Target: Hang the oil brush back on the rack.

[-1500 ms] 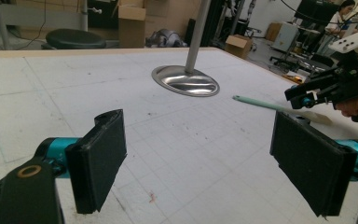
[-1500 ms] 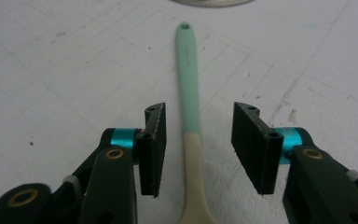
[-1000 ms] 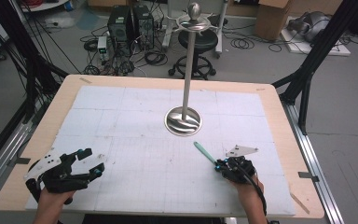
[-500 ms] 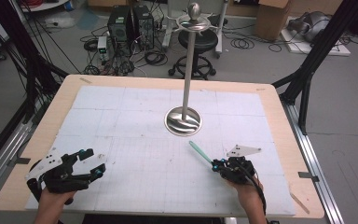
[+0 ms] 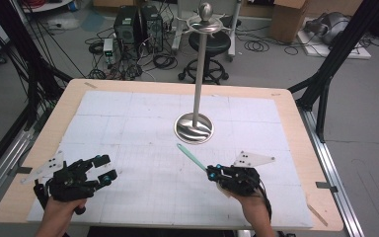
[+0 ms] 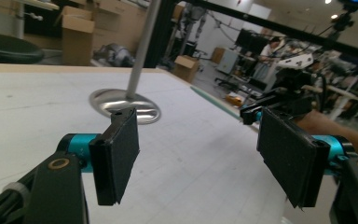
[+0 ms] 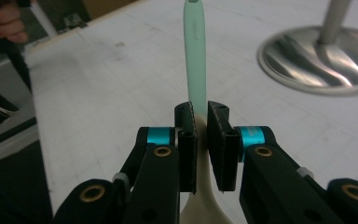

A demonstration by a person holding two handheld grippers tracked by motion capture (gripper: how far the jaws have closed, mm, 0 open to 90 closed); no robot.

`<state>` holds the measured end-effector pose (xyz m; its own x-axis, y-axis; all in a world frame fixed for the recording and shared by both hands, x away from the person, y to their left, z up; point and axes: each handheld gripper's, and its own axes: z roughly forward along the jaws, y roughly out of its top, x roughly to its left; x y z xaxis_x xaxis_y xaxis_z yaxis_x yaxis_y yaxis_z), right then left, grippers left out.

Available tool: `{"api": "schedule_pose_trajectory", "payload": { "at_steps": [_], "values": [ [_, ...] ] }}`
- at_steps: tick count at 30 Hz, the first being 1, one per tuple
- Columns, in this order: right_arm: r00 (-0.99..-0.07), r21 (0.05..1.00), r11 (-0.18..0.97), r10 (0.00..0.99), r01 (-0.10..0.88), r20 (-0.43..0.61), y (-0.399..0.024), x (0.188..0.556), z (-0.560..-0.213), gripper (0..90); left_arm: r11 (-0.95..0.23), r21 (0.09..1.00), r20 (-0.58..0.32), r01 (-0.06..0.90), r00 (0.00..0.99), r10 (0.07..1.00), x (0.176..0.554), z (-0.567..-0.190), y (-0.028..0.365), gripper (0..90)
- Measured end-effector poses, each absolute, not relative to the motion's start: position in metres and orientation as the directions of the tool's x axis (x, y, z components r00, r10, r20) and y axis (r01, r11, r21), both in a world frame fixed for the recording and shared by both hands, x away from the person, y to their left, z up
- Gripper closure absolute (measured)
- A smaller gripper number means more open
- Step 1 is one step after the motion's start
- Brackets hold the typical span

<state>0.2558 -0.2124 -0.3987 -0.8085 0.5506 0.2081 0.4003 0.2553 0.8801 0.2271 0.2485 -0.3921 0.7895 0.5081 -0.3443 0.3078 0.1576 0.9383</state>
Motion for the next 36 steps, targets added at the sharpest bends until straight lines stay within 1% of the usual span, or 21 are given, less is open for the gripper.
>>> {"api": "schedule_pose_trajectory", "payload": {
  "at_steps": [1, 2, 3, 4, 6, 8, 12, 19, 20, 23, 25, 26, 27, 28, 29, 30, 31, 33, 34, 35, 36],
  "values": [
    [-0.808, 0.880, 0.255, 0.551, 0.400, 0.208, -0.212, 0.256, -0.399, 82.8, 0.164, 0.935, -0.354, 0.315, 0.795, 0.492, 0.228, -0.391, 0.246, 29.8],
    [-0.826, 0.890, 0.249, 0.524, 0.382, 0.208, -0.205, 0.254, -0.395, 82.8, 0.173, 0.930, -0.367, 0.324, 0.809, 0.459, 0.232, -0.388, 0.240, 29.5],
    [-0.826, 0.890, 0.249, 0.524, 0.382, 0.208, -0.205, 0.254, -0.395, 82.8, 0.173, 0.930, -0.367, 0.324, 0.809, 0.459, 0.232, -0.388, 0.240, 29.3],
    [-0.851, 0.903, 0.243, 0.483, 0.355, 0.205, -0.194, 0.252, -0.389, 82.8, 0.180, 0.928, -0.372, 0.326, 0.813, 0.448, 0.234, -0.386, 0.237, 29.2],
    [-0.859, 0.906, 0.242, 0.469, 0.347, 0.204, -0.190, 0.251, -0.387, 82.8, 0.186, 0.926, -0.378, 0.329, 0.821, 0.428, 0.237, -0.383, 0.231, 29.3],
    [-0.886, 0.919, 0.236, 0.419, 0.316, 0.197, -0.177, 0.247, -0.379, 82.8, 0.186, 0.924, -0.383, 0.335, 0.827, 0.412, 0.239, -0.380, 0.226, 29.6],
    [-0.908, 0.932, 0.225, 0.376, 0.285, 0.187, -0.167, 0.244, -0.373, 82.8, 0.172, 0.924, -0.381, 0.340, 0.847, 0.371, 0.242, -0.375, 0.217, 30.9],
    [-0.924, 0.943, 0.178, 0.316, 0.281, 0.216, -0.159, 0.245, -0.372, 82.8, 0.175, 0.919, -0.392, 0.352, 0.859, 0.328, 0.247, -0.371, 0.201, 33.3],
    [-0.931, 0.947, 0.163, 0.288, 0.278, 0.224, -0.156, 0.245, -0.370, 82.7, 0.169, 0.921, -0.388, 0.351, 0.867, 0.312, 0.249, -0.369, 0.195, 34.4],
    [-0.934, 0.947, 0.156, 0.271, 0.281, 0.232, -0.153, 0.245, -0.370, 82.7, 0.171, 0.921, -0.387, 0.350, 0.873, 0.296, 0.250, -0.366, 0.189, 37.0],
    [-0.938, 0.948, 0.143, 0.250, 0.283, 0.242, -0.152, 0.245, -0.370, 82.7, 0.181, 0.921, -0.384, 0.345, 0.881, 0.276, 0.251, -0.363, 0.184, 40.3],
    [-0.938, 0.947, 0.130, 0.226, 0.295, 0.262, -0.151, 0.245, -0.370, 82.7, 0.186, 0.921, -0.382, 0.342, 0.885, 0.266, 0.252, -0.362, 0.182, 44.3],
    [-0.938, 0.947, 0.130, 0.226, 0.295, 0.262, -0.151, 0.245, -0.370, 82.7, 0.193, 0.920, -0.382, 0.340, 0.889, 0.254, 0.252, -0.361, 0.180, 44.3],
    [-0.941, 0.947, 0.119, 0.206, 0.297, 0.269, -0.151, 0.246, -0.370, 82.7, 0.195, 0.920, -0.381, 0.340, 0.892, 0.242, 0.253, -0.360, 0.178, 48.0],
    [-0.941, 0.947, 0.119, 0.206, 0.297, 0.269, -0.151, 0.246, -0.370, 82.7, 0.192, 0.922, -0.376, 0.336, 0.897, 0.233, 0.253, -0.359, 0.176, 48.0],
    [-0.942, 0.948, 0.111, 0.193, 0.299, 0.274, -0.150, 0.246, -0.370, 82.7, 0.194, 0.922, -0.374, 0.335, 0.900, 0.223, 0.253, -0.358, 0.175, 51.9],
    [-0.942, 0.948, 0.111, 0.193, 0.299, 0.274, -0.150, 0.246, -0.370, 82.7, 0.194, 0.923, -0.369, 0.331, 0.904, 0.213, 0.253, -0.357, 0.173, 51.9],
    [-0.942, 0.946, 0.106, 0.181, 0.305, 0.283, -0.150, 0.246, -0.370, 82.7, 0.189, 0.928, -0.356, 0.320, 0.911, 0.206, 0.252, -0.355, 0.171, 56.8],
    [-0.943, 0.948, 0.098, 0.172, 0.303, 0.284, -0.149, 0.246, -0.371, 82.6, 0.188, 0.931, -0.350, 0.313, 0.914, 0.207, 0.252, -0.354, 0.170, 63.0],
    [-0.943, 0.948, 0.098, 0.172, 0.303, 0.284, -0.149, 0.246, -0.371, 82.6, 0.185, 0.933, -0.345, 0.310, 0.915, 0.209, 0.252, -0.353, 0.170, 63.0],
    [-0.944, 0.948, 0.099, 0.170, 0.303, 0.284, -0.149, 0.246, -0.371, 82.5, 0.180, 0.937, -0.334, 0.299, 0.918, 0.214, 0.251, -0.351, 0.170, 67.0]
  ]
}}
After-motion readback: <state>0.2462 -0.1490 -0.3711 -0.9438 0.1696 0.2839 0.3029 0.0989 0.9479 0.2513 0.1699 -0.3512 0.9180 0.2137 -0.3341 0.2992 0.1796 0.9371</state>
